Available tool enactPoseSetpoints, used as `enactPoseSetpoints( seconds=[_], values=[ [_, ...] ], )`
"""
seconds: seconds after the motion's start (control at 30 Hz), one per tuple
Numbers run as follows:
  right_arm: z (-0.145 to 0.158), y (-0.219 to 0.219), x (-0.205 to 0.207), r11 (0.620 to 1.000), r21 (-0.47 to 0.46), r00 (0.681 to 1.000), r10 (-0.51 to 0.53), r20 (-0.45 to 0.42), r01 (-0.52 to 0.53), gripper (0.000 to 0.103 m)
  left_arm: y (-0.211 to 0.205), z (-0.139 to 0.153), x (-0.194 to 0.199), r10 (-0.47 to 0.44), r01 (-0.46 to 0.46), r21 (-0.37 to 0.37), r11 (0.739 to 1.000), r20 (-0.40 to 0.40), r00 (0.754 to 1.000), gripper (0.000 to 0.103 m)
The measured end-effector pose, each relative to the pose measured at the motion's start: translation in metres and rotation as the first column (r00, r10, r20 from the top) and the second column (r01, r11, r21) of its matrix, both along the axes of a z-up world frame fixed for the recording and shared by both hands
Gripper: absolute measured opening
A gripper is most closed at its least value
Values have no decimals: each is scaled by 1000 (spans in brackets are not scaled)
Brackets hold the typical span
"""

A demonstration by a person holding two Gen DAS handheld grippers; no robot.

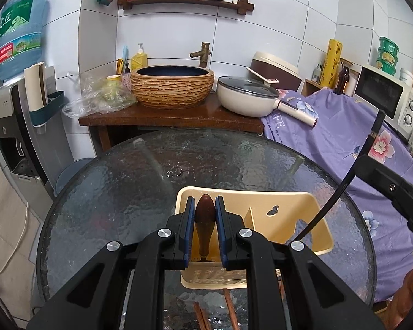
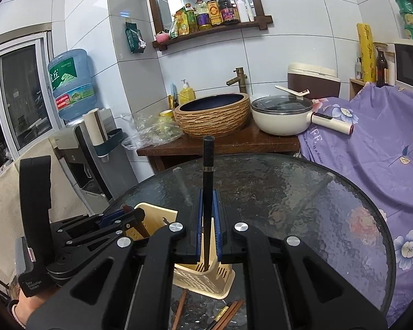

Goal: Organize utensils
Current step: 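Lower the chopstick into the holder and open right tool while left tool releases the spoon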

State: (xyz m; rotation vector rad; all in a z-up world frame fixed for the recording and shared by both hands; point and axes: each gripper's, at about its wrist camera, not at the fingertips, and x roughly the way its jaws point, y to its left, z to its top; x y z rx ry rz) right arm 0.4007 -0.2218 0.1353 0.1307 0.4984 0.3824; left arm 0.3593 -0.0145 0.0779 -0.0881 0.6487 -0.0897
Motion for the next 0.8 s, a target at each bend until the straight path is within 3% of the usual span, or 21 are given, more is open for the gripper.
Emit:
enactPoseSetpoints(
  seconds=[0.17, 0.27, 0.37, 0.4, 0.43, 0.53, 0.67, 0.8],
  values=[
    [-1, -2, 2, 1000, 3, 1000, -18, 1, 18, 8, 0, -1, 1, -1, 1, 3, 1000, 1, 1000, 16],
    [-3, -2, 2, 1000, -8, 1000, -24, 0, 24, 9, -3, 1, -3, -7, 6, 25, 1000, 26, 1000, 25],
    [-4, -4, 0, 1000, -2, 1000, -23, -1, 23, 28, -3, 5, -9, -13, 11, 28, 1000, 44, 999, 44],
    [-5, -6, -2, 1000, 4, 1000, -27, 2, 27, 44, -2, 6, -12, -15, 13, 28, 1000, 53, 998, 45],
    [-5, -8, -5, 999, 8, 999, -33, 9, 33, 51, -1, 7, -16, -16, 14, 28, 1000, 60, 998, 50],
    [-7, -11, -16, 999, -11, 998, -42, 37, 43, 50, 6, 6, -29, -6, 4, 18, 1000, 78, 997, 67],
    [-17, -16, -35, 999, -34, 999, -31, 38, 32, 55, 20, -5, -51, -3, 3, -8, 1000, 72, 997, 78],
    [-40, -17, -52, 998, -58, 999, 34, -10, -34, 56, 35, -25, -73, 10, -9, -30, 1000, 45, 999, 82]
  ],
)
